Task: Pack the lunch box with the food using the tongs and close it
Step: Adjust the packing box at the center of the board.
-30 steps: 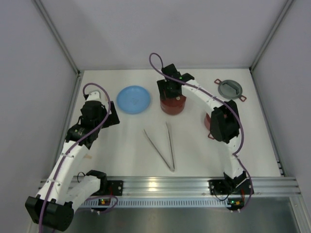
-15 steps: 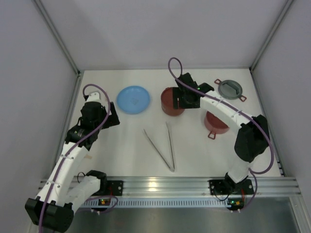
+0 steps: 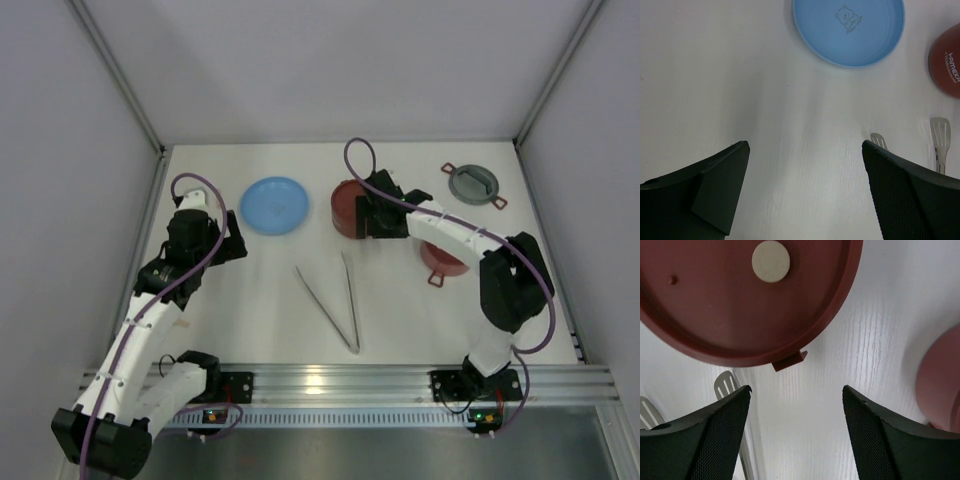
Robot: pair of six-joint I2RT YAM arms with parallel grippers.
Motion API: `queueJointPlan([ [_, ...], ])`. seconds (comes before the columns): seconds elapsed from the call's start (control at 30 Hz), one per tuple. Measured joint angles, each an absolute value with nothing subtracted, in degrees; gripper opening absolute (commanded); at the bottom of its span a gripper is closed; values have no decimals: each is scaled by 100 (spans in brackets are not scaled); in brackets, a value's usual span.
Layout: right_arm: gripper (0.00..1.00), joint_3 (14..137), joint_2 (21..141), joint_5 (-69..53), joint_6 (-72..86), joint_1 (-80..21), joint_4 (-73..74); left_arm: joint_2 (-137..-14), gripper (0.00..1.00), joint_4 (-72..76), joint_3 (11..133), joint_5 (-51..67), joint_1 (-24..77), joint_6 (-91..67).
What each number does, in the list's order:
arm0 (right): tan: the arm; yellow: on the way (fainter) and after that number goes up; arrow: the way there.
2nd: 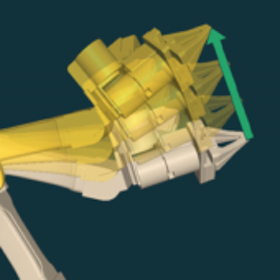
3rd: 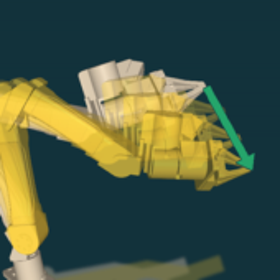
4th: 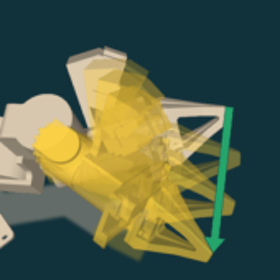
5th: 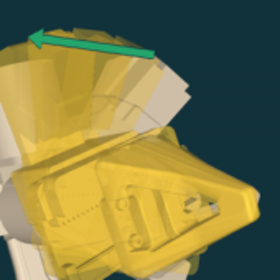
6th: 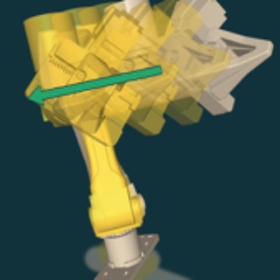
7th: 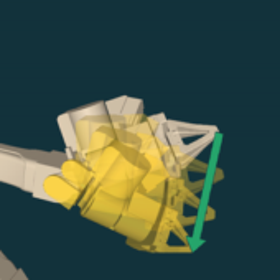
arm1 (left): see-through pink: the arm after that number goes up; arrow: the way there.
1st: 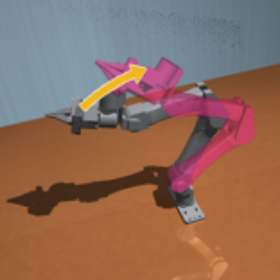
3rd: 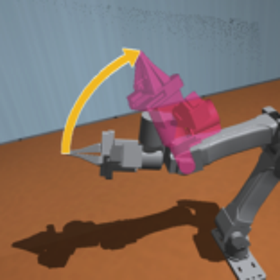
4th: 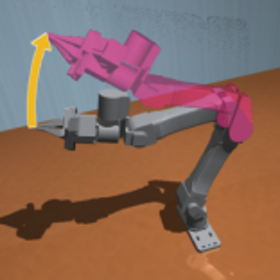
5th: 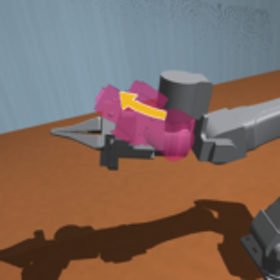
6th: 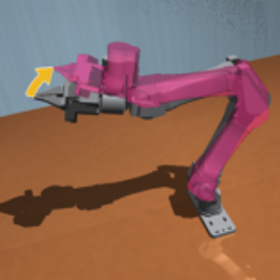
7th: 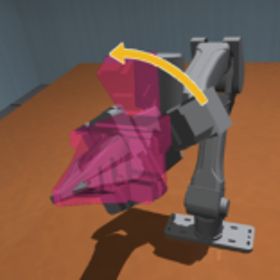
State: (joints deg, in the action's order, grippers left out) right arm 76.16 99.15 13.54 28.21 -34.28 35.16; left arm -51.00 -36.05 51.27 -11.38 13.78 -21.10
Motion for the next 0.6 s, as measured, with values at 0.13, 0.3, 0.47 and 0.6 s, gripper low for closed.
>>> queueJointPlan([
  [0.13, 73, 7780, 10263, 1435, 2934, -3315, 3424, -5100, 99, -3607, 5127, -1138, 1378, -2110],
  [0.3, 72, 8103, 10698, 1522, 2991, -3164, 3433, -5100, 99, -3605, 5127, -1140, 1378, -2108],
  [0.47, 73, 8112, 10718, 1616, 3033, -2965, 3446, -5100, 99, -3605, 5127, -1140, 1378, -2108],
  [0.6, 73, 8112, 10715, 1649, 3114, -2718, 3446, -5100, 99, -3605, 5127, -1140, 1378, -2108],
])
